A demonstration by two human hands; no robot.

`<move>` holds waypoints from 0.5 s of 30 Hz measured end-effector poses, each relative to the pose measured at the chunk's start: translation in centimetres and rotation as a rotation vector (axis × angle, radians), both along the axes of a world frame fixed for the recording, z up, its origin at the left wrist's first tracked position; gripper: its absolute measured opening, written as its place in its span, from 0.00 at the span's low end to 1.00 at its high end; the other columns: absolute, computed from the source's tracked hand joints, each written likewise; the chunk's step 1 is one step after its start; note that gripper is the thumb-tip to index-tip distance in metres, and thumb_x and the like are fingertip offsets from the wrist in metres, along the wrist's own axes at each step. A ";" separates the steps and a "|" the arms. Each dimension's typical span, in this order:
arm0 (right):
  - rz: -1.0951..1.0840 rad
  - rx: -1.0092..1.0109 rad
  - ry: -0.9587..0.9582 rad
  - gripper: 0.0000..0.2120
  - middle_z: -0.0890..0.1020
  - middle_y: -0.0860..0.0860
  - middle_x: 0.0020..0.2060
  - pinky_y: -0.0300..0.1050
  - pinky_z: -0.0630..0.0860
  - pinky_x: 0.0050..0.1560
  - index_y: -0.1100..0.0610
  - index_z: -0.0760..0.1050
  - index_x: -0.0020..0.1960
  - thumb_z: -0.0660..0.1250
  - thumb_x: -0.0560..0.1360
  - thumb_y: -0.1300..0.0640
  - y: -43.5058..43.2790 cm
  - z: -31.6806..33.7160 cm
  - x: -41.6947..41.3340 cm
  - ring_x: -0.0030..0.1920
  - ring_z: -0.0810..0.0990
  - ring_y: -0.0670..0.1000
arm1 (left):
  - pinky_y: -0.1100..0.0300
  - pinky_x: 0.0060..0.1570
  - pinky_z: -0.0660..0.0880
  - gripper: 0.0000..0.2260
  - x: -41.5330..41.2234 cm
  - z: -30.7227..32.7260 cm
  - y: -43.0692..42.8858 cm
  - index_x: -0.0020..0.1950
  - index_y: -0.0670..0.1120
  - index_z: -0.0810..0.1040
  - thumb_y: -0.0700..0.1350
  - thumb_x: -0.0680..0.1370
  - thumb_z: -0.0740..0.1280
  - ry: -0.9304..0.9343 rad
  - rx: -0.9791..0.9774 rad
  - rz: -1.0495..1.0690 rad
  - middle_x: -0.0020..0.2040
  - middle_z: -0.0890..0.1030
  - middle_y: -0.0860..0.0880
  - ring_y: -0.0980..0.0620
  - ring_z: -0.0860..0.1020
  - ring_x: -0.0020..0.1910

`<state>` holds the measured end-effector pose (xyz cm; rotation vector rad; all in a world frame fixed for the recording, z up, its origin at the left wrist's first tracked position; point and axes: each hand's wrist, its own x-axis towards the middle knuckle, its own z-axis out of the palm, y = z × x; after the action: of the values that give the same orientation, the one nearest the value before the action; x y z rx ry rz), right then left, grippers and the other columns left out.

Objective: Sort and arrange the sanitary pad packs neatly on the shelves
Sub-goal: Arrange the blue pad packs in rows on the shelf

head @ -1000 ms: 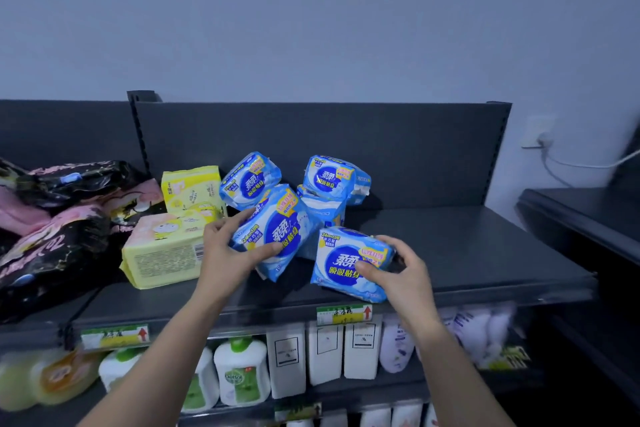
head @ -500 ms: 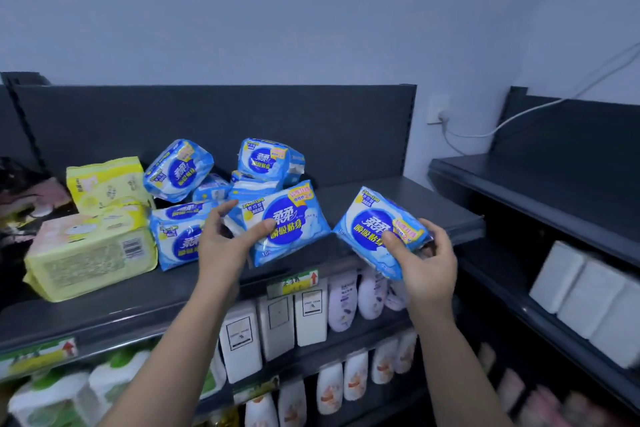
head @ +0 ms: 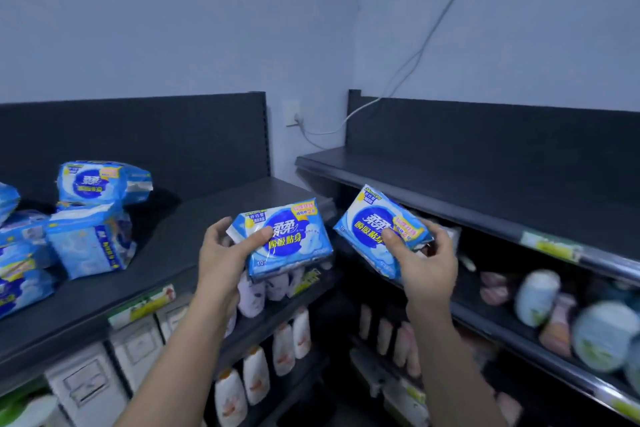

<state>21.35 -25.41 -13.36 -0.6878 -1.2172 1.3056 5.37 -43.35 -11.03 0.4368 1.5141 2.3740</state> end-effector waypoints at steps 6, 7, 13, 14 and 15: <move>-0.170 0.029 -0.109 0.22 0.83 0.46 0.45 0.50 0.79 0.53 0.48 0.76 0.53 0.81 0.62 0.53 4.5 -0.1 11.3 0.44 0.81 0.47 | 0.57 0.33 0.81 0.22 8.9 -0.6 7.1 0.61 0.36 0.74 0.34 0.69 0.74 -0.027 -0.034 -0.201 0.54 0.82 0.37 0.50 0.83 0.35; -0.189 0.024 -0.123 0.23 0.83 0.44 0.45 0.45 0.79 0.52 0.48 0.76 0.53 0.81 0.62 0.53 5.2 -0.1 13.3 0.43 0.81 0.45 | 0.57 0.34 0.81 0.21 10.3 -0.7 8.1 0.61 0.37 0.75 0.34 0.69 0.74 -0.026 -0.036 -0.230 0.53 0.82 0.38 0.50 0.83 0.36; -0.352 -0.030 -0.207 0.29 0.83 0.46 0.45 0.58 0.81 0.44 0.41 0.75 0.52 0.80 0.55 0.40 9.3 -0.5 24.4 0.45 0.83 0.52 | 0.56 0.40 0.82 0.23 18.8 -1.4 14.1 0.60 0.38 0.76 0.36 0.66 0.75 0.000 -0.049 -0.387 0.53 0.83 0.39 0.47 0.83 0.41; -0.373 -0.031 -0.210 0.27 0.83 0.46 0.46 0.55 0.81 0.44 0.43 0.75 0.52 0.81 0.56 0.43 10.0 -0.5 26.3 0.45 0.83 0.53 | 0.55 0.40 0.82 0.23 20.3 -1.5 15.1 0.60 0.38 0.76 0.37 0.66 0.76 0.006 -0.056 -0.418 0.52 0.83 0.39 0.47 0.83 0.41; -0.391 -0.036 -0.217 0.25 0.83 0.47 0.46 0.52 0.81 0.41 0.46 0.76 0.52 0.81 0.59 0.47 10.6 -0.5 28.1 0.45 0.83 0.53 | 0.54 0.42 0.82 0.25 21.6 -1.6 16.0 0.59 0.39 0.76 0.37 0.64 0.77 0.007 -0.067 -0.448 0.51 0.84 0.39 0.46 0.84 0.41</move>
<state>49.49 -14.82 -13.85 -1.0567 -1.1595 0.9462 27.02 -27.32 -12.59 0.6881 1.3254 1.9710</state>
